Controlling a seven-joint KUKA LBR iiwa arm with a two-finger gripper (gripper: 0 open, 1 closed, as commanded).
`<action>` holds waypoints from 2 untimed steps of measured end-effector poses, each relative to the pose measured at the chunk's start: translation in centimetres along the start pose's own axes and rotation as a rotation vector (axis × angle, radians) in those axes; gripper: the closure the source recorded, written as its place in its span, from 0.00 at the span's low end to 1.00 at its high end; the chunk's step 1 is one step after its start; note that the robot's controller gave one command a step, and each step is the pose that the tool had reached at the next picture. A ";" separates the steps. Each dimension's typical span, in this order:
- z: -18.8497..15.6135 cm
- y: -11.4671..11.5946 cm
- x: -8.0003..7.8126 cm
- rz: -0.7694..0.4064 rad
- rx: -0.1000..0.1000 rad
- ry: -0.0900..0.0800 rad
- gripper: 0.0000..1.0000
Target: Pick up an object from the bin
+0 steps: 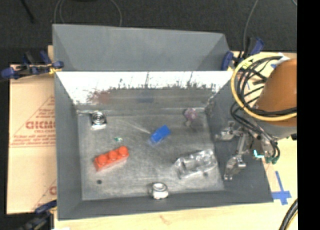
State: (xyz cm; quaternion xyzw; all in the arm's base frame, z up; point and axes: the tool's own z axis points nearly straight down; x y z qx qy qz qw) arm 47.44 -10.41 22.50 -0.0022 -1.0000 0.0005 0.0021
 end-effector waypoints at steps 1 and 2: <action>10.3 -0.7 -1.5 -0.127 0.003 -0.020 0.00; 11.3 -0.8 -1.3 -0.136 0.000 -0.014 0.00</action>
Offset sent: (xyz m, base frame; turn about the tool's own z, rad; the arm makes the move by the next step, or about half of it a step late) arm 0.0106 -0.0057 -0.1048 -0.1291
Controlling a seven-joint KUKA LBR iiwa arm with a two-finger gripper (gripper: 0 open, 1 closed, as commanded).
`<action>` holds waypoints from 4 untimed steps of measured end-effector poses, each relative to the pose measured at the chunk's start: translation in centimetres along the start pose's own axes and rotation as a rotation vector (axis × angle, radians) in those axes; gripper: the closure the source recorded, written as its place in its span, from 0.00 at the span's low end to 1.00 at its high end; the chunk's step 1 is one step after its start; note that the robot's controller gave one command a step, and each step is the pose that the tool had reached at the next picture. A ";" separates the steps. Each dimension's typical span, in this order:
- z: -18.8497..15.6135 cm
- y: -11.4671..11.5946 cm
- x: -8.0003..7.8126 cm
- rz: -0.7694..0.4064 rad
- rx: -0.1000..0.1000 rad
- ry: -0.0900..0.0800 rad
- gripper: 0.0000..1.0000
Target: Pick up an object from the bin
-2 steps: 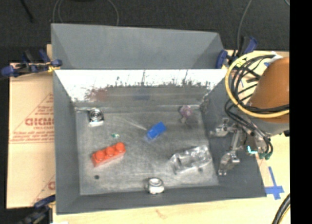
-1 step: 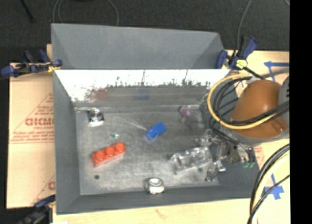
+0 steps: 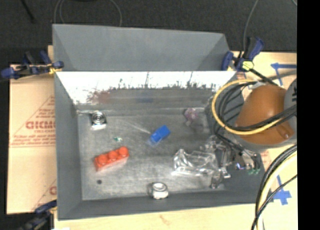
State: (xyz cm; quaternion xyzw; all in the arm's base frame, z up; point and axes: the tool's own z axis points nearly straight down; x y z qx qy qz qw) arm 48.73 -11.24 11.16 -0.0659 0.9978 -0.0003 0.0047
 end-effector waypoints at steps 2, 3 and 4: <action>0.3 -0.1 0.2 -0.002 0.001 0.006 0.00; 3.8 -0.3 0.0 -0.009 0.002 0.001 0.00; -8.8 -0.7 -1.6 -0.122 0.004 -0.002 0.00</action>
Offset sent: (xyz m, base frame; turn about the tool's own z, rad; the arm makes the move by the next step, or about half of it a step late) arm 0.0000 0.0000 0.0000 0.0000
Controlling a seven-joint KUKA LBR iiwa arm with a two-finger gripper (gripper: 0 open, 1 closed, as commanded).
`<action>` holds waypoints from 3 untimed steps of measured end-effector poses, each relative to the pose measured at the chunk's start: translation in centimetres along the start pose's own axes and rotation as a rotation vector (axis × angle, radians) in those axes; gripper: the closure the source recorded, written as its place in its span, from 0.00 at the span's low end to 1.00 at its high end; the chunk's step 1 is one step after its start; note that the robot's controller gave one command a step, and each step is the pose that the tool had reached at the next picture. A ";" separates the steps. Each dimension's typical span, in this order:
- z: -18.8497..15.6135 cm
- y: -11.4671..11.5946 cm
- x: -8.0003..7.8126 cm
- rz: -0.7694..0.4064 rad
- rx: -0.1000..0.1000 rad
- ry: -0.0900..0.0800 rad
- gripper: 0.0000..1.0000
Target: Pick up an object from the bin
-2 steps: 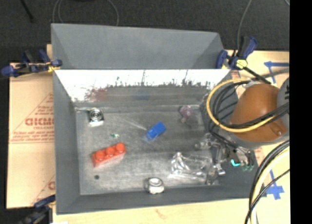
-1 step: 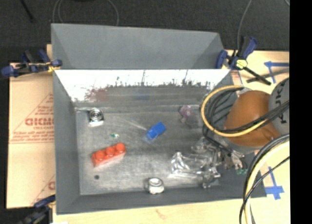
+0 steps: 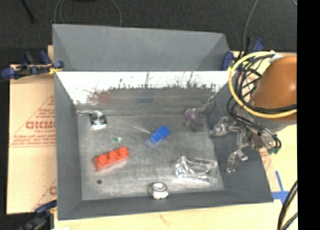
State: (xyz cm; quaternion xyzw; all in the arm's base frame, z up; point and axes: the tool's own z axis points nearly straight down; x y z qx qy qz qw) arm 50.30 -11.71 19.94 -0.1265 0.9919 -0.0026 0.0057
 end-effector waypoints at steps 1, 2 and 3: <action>7.5 4.3 1.6 -0.418 -0.003 -0.001 0.00; 12.3 4.7 1.1 -0.562 0.005 -0.017 0.00; 12.2 4.7 1.2 -0.564 0.003 -0.012 1.00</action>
Offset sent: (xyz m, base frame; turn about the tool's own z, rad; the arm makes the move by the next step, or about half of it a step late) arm -0.0282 0.0384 -0.0772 -0.4203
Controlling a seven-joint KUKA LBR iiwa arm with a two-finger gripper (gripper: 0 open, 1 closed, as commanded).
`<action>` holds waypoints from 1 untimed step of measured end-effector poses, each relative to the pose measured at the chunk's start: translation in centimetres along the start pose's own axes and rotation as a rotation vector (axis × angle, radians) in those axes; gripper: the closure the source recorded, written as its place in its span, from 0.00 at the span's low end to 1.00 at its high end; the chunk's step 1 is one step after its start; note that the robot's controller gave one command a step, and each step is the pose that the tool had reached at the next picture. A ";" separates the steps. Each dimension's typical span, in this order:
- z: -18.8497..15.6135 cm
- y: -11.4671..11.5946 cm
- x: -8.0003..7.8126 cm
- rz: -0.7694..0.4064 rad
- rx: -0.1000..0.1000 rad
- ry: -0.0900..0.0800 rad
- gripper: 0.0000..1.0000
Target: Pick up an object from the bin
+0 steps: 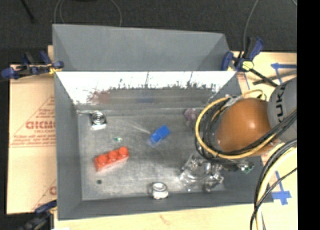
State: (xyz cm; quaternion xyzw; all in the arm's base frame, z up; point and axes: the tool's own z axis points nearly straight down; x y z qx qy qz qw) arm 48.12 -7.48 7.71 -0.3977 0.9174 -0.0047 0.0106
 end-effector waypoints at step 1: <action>-12.6 -1.6 -1.6 -0.243 -0.014 0.010 1.00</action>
Offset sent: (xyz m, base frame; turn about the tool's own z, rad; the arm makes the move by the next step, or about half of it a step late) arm 0.0186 0.0017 0.1239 -0.2449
